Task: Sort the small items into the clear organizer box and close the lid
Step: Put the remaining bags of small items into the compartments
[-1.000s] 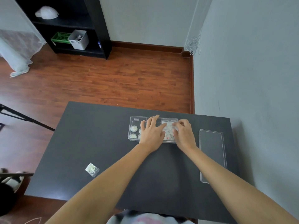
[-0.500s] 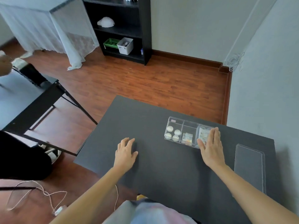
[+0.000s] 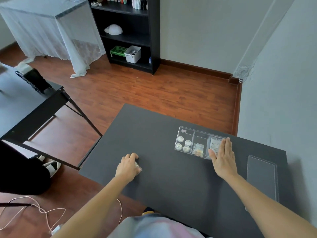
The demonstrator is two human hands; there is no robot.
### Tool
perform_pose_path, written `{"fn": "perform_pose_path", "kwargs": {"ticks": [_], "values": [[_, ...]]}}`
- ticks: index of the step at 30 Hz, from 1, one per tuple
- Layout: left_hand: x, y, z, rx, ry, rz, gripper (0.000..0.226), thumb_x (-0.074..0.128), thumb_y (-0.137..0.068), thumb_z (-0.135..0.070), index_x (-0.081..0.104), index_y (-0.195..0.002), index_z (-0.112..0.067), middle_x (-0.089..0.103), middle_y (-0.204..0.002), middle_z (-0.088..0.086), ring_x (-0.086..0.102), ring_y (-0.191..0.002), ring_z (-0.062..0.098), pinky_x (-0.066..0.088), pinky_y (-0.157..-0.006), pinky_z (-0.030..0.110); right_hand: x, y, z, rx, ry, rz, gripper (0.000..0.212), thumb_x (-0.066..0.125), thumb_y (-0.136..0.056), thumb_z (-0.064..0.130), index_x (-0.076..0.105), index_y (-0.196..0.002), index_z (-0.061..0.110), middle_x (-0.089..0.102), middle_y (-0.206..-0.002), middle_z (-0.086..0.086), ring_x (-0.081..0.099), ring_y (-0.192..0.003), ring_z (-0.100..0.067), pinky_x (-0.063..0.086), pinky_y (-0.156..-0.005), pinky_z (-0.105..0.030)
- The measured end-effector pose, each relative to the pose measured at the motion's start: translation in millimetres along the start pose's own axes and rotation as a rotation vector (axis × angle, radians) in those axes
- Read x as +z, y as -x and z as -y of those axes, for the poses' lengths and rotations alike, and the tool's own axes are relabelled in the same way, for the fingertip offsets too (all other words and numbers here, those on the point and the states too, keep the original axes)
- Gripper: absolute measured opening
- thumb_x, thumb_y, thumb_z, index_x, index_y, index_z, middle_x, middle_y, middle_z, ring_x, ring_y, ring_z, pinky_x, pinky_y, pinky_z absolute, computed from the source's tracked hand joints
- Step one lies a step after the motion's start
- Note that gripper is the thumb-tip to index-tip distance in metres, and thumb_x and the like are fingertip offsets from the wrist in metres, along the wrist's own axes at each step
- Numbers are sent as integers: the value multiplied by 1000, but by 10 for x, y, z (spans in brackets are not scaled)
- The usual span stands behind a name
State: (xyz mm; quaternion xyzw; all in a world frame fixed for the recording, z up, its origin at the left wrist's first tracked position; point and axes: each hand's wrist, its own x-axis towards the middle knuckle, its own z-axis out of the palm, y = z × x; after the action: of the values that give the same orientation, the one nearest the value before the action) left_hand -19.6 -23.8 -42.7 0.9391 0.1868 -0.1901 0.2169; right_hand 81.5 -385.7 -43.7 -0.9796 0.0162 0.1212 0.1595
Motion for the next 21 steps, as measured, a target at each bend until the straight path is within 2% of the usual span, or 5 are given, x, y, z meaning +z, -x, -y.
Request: {"fn": "perform_pose_path", "kwargs": {"ticks": [6,9,13,18,21], "values": [[-112,-2,-76,-8,-48,115,9,60,-81,-20,56,-74,-16,61,-86,-1,57,-89,24,49,-70,36,-12,-7,-6,5,12,2,82,19,-94,58,-9,-150,6,-18,-160,-10,-9,-149,-23,9,-122,-45],[-136,15,-163,1,-41,136,13,58,-85,-24,55,-74,-20,55,-96,2,57,-85,25,49,-70,34,-10,-5,-5,7,1,1,83,18,-93,59,-9,-151,6,-18,-160,-9,-9,-149,-22,7,-122,-44],[-208,-26,-539,15,232,52,14,61,-86,-28,57,-76,-19,68,-84,0,61,-75,21,47,-62,27,-13,-13,-5,-11,-61,0,83,23,-95,58,-10,-150,6,-20,-160,-9,-10,-149,-22,9,-122,-44],[-374,-121,-1294,151,395,-13,10,58,-77,-9,55,-81,-17,57,-73,-10,51,-68,13,42,-59,24,-58,-5,-46,-67,-285,-22,81,44,-97,46,1,-152,5,-12,-162,-6,5,-150,-22,24,-118,-39],[-358,-174,-1706,222,437,-7,17,54,-77,-1,55,-82,-17,58,-78,-7,50,-71,15,40,-56,23,-100,9,-75,-79,-352,-52,79,52,-96,35,5,-152,5,-3,-163,-8,9,-149,-22,21,-116,-33]]}}
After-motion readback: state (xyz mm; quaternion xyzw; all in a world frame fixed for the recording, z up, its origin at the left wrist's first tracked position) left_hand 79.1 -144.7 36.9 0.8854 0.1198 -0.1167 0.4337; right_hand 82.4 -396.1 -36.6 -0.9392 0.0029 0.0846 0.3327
